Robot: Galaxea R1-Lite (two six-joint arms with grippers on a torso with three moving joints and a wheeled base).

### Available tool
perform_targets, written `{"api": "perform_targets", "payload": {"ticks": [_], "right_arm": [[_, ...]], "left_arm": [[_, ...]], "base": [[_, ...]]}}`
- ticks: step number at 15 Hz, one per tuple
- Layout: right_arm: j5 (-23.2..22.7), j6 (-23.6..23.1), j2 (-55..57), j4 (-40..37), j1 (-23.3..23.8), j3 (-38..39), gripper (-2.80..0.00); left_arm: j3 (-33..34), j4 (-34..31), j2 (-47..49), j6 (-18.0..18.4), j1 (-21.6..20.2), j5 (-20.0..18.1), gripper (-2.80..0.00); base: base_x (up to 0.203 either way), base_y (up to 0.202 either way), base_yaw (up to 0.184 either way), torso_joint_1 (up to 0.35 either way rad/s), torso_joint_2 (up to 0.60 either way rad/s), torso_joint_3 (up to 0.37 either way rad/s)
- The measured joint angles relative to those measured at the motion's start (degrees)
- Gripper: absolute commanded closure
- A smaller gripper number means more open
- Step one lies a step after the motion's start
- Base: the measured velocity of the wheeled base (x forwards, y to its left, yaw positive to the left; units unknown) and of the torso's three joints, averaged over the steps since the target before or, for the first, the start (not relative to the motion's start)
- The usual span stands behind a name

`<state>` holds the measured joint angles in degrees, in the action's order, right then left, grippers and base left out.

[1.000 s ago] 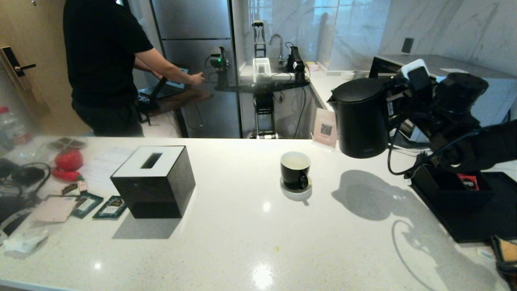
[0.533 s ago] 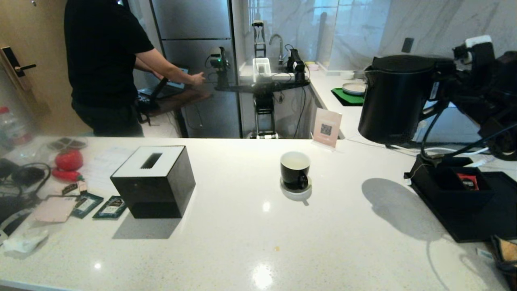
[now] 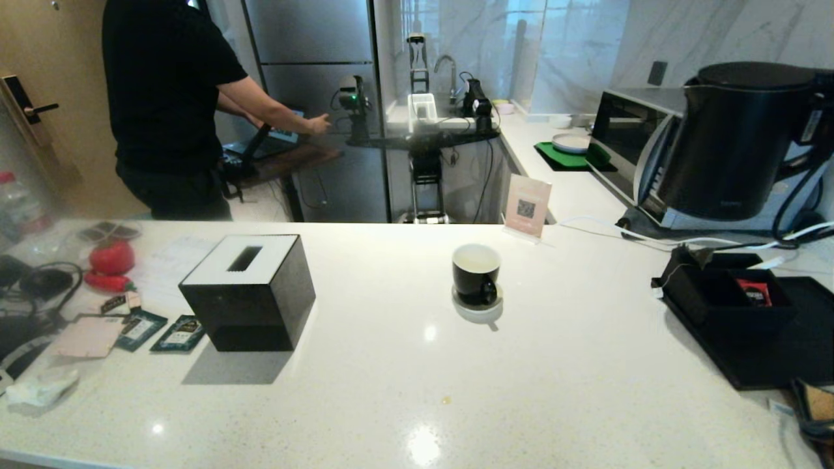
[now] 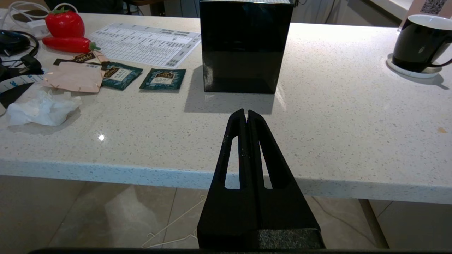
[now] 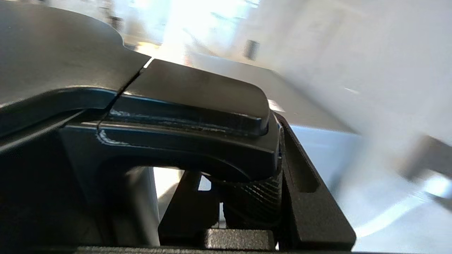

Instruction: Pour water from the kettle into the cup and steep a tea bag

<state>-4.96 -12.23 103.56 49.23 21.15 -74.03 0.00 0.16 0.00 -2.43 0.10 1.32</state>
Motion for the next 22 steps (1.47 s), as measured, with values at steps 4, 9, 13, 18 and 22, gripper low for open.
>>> {"api": "perform_targets", "payload": {"ticks": [4, 9, 13, 18, 22], "right_arm": [[-2.8, 2.6, 0.7, -0.7, 9.5, -1.6, 0.00], [-5.1, 3.8, 5.7, 0.1, 20.5, -5.2, 0.00], [-8.6, 3.9, 11.1, 0.7, 28.2, -6.9, 0.00], [-11.0, 5.1, 17.9, 3.4, 33.5, -8.2, 0.00], [-11.3, 5.5, 22.4, 6.6, 34.7, -7.6, 0.00]], "left_arm": [[0.0, 0.0, 0.0, 0.0, 0.0, 0.0, 0.00], [0.0, 0.0, 0.0, 0.0, 0.0, 0.0, 0.00], [0.0, 0.0, 0.0, 0.0, 0.0, 0.0, 0.00], [0.0, 0.0, 0.0, 0.0, 0.0, 0.0, 0.00], [0.0, 0.0, 0.0, 0.0, 0.0, 0.0, 0.00]], "base": [[0.000, 0.000, 0.000, 0.000, 0.00, 0.000], [0.000, 0.000, 0.000, 0.000, 0.00, 0.000], [0.000, 0.000, 0.000, 0.000, 0.00, 0.000], [0.000, 0.000, 0.000, 0.000, 0.00, 0.000], [0.000, 0.000, 0.000, 0.000, 0.00, 0.000]]}}
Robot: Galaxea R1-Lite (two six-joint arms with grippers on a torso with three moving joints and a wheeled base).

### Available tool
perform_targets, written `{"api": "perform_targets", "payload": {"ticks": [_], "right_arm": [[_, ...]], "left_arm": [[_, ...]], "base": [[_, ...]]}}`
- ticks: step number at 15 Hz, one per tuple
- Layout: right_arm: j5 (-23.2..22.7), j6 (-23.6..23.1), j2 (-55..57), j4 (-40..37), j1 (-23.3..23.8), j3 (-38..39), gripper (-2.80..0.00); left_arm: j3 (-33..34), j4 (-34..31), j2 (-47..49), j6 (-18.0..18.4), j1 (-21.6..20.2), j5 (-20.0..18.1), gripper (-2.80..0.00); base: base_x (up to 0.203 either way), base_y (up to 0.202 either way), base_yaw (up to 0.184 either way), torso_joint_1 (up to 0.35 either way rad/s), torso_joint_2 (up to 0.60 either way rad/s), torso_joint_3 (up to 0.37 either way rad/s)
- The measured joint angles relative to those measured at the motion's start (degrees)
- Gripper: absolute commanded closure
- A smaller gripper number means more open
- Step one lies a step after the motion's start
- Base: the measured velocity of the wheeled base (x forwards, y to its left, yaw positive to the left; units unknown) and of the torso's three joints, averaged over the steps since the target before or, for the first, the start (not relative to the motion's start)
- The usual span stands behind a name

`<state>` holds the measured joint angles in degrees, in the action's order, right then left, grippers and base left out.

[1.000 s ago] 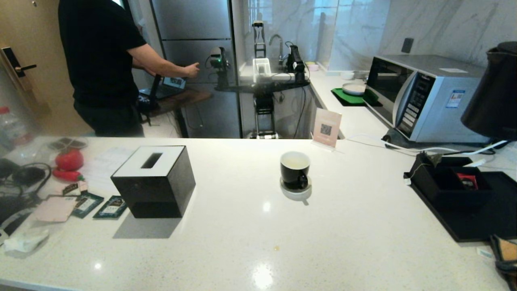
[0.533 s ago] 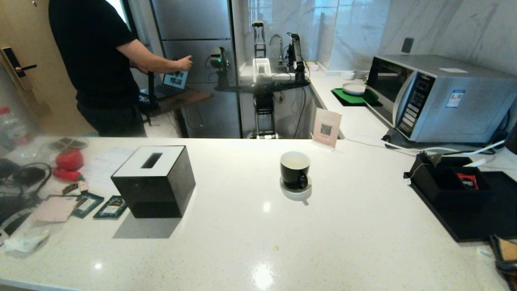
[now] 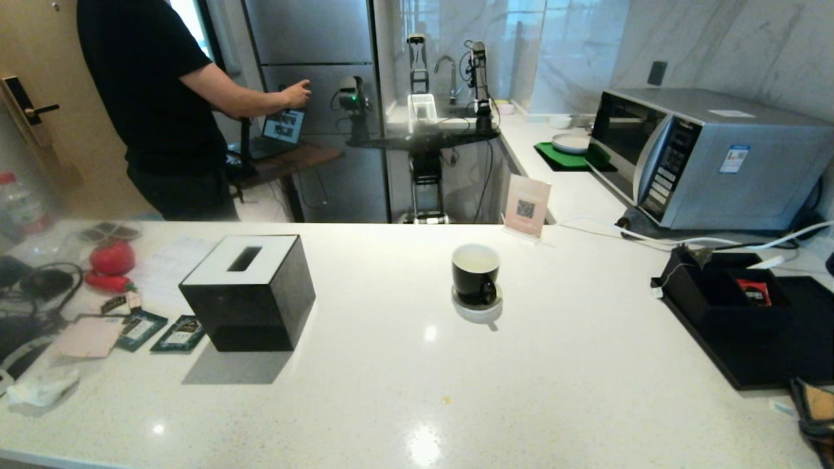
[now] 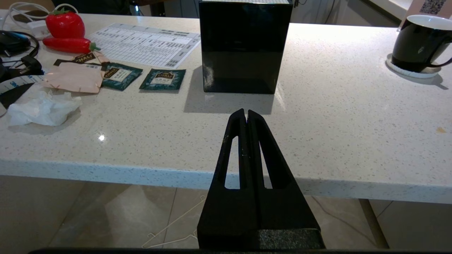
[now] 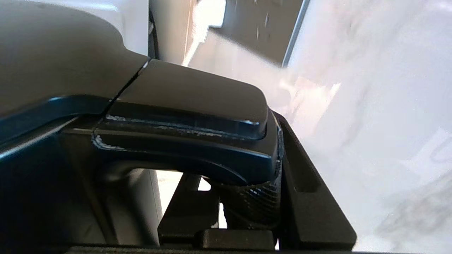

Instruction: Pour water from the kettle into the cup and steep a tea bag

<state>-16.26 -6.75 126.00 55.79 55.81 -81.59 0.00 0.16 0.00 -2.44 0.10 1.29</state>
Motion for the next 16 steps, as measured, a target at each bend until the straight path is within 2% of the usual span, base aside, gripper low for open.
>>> {"api": "perform_targets", "payload": {"ticks": [8, 16], "right_arm": [[-0.1, 0.4, 5.5, 7.1, 0.1, 4.8, 0.00], [-0.2, 0.2, 9.0, 10.0, -0.2, 6.6, 0.00]], "left_arm": [[0.0, 0.0, 0.0, 0.0, 0.0, 0.0, 0.00], [0.0, 0.0, 0.0, 0.0, 0.0, 0.0, 0.00]], "base": [[0.000, 0.000, 0.000, 0.000, 0.00, 0.000], [0.000, 0.000, 0.000, 0.000, 0.00, 0.000]]}}
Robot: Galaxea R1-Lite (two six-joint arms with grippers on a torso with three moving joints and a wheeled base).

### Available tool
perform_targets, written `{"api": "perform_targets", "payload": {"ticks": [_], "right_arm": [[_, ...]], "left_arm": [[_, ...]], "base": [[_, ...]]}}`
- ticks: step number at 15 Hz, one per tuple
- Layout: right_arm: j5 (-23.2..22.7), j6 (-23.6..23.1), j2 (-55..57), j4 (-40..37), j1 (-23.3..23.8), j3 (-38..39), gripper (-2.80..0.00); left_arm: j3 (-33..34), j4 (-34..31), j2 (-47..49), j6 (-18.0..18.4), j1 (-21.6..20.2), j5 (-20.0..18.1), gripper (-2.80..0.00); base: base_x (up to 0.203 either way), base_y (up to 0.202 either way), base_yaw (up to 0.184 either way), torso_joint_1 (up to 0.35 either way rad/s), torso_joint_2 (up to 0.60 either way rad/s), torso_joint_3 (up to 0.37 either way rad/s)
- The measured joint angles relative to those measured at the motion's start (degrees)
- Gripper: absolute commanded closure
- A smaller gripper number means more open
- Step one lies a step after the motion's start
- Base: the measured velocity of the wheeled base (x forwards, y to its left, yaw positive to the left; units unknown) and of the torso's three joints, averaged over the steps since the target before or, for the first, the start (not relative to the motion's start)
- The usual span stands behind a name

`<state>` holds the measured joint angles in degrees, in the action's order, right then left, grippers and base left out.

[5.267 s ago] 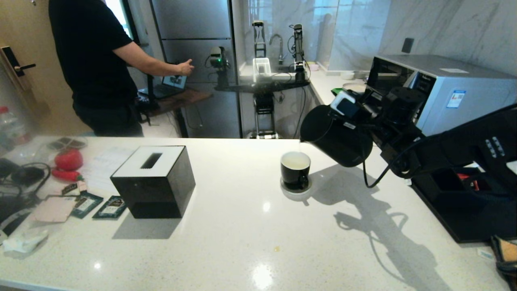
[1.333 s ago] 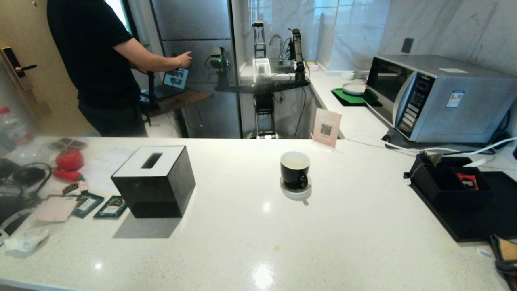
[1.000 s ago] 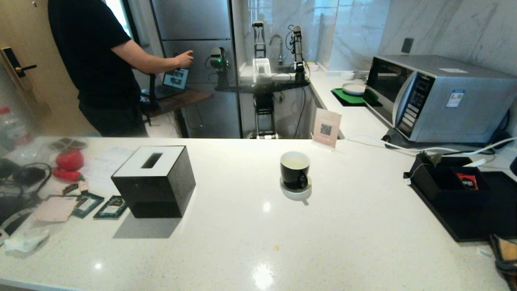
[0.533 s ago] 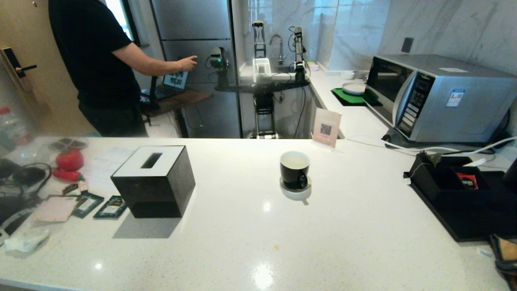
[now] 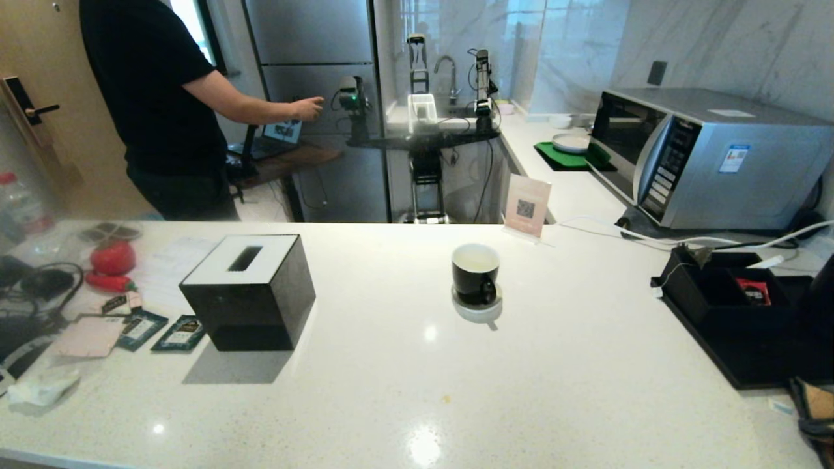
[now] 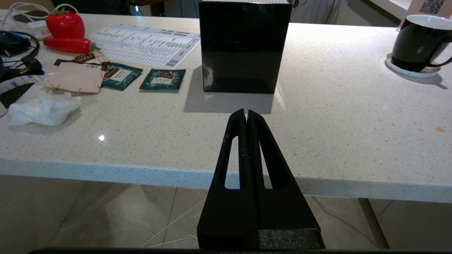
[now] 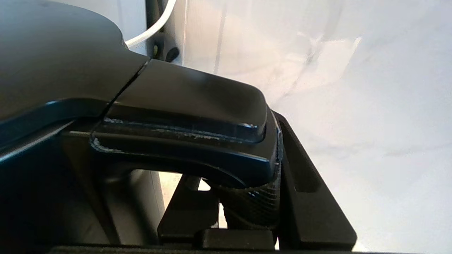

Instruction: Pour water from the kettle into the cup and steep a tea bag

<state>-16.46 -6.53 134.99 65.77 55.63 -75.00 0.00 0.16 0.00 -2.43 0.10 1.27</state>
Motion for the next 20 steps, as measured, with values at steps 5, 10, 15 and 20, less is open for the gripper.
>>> {"api": "perform_targets", "payload": {"ticks": [5, 10, 15, 20], "right_arm": [[-0.5, 0.0, 1.0, 0.0, 0.0, 0.1, 0.00], [-1.5, -0.2, 1.3, -0.1, 0.0, 0.3, 0.00], [-1.5, -2.2, 1.3, -0.8, 0.0, 0.2, -2.80], [-1.5, -2.3, 0.2, -1.2, 0.0, 2.5, -2.80]], "left_arm": [[0.0, 0.0, 0.0, 0.0, 0.0, 0.0, 0.00], [0.0, 0.0, 0.0, 0.0, 0.0, 0.0, 0.00], [0.0, 0.0, 0.0, 0.0, 0.0, 0.0, 0.00], [0.0, 0.0, 0.0, 0.0, 0.0, 0.0, 0.00]], "base": [[0.000, 0.000, 0.000, 0.000, 0.00, 0.000], [0.000, 0.000, 0.000, 0.000, 0.00, 0.000], [0.000, 0.000, 0.000, 0.000, 0.00, 0.000], [0.000, 0.000, 0.000, 0.000, 0.00, 0.000]]}}
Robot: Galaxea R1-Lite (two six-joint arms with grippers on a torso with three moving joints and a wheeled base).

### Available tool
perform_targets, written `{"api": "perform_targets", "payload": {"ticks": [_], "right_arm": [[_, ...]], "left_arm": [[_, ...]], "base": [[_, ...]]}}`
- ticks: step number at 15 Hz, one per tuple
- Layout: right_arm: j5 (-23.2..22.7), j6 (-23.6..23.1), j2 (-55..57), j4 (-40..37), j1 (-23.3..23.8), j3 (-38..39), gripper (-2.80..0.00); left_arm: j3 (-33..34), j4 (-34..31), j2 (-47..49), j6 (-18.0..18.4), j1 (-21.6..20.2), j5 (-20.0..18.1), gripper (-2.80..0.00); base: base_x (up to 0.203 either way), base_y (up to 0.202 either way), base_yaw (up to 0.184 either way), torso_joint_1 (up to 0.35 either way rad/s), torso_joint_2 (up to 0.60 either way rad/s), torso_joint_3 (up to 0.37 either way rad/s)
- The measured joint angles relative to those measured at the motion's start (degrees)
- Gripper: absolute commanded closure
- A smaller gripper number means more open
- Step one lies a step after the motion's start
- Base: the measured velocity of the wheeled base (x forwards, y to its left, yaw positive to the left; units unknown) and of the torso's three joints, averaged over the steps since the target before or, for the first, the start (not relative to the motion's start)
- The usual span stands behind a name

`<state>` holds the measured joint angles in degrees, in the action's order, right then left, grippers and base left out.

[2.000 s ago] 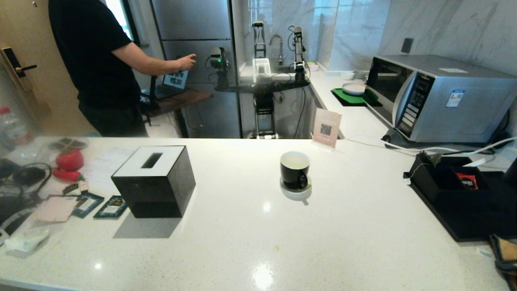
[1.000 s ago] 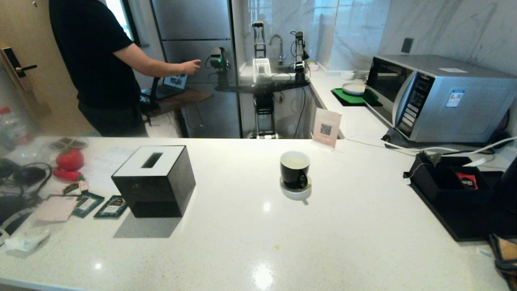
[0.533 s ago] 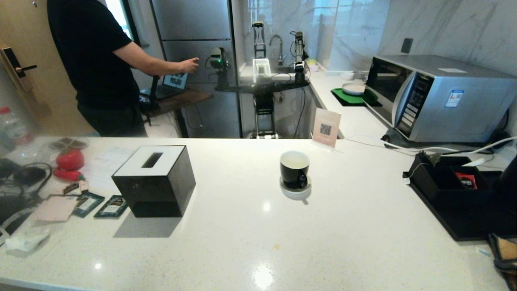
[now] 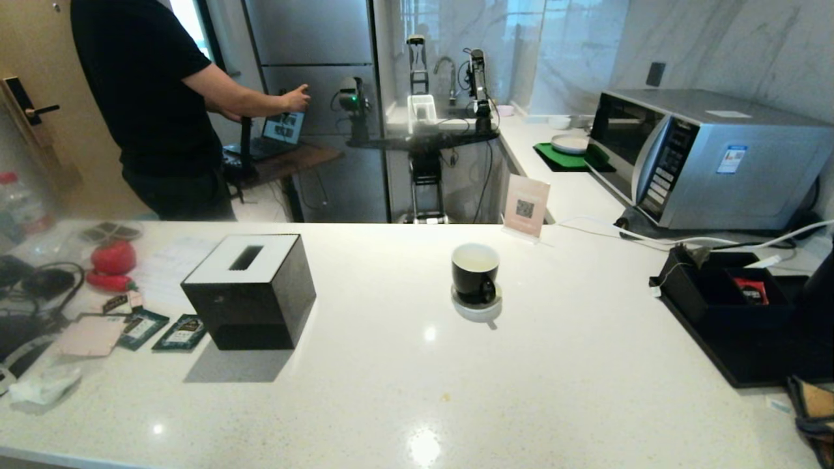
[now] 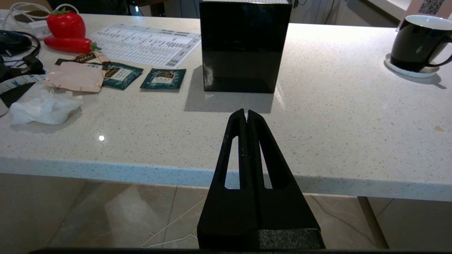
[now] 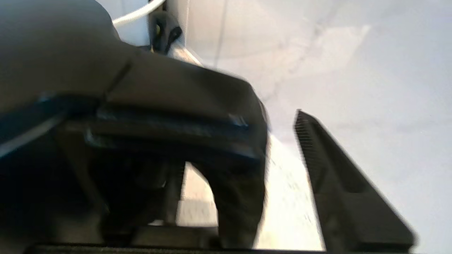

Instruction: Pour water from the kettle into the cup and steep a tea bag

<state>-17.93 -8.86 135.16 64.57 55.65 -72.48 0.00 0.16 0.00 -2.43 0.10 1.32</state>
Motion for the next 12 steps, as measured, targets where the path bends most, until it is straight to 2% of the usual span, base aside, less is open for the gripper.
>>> {"api": "perform_targets", "payload": {"ticks": [8, 12], "right_arm": [[-0.1, -0.1, -7.6, 1.0, 0.1, 13.3, -2.80], [0.0, -0.1, -8.4, 1.0, 0.0, 14.4, -2.80]], "left_arm": [[0.0, 0.0, 0.0, 0.0, 0.0, 0.0, 0.00], [0.0, 0.0, 0.0, 0.0, 0.0, 0.0, 0.00]], "base": [[0.000, 0.000, 0.000, 0.000, 0.00, 0.000], [0.000, 0.000, 0.000, 0.000, 0.00, 0.000]]}}
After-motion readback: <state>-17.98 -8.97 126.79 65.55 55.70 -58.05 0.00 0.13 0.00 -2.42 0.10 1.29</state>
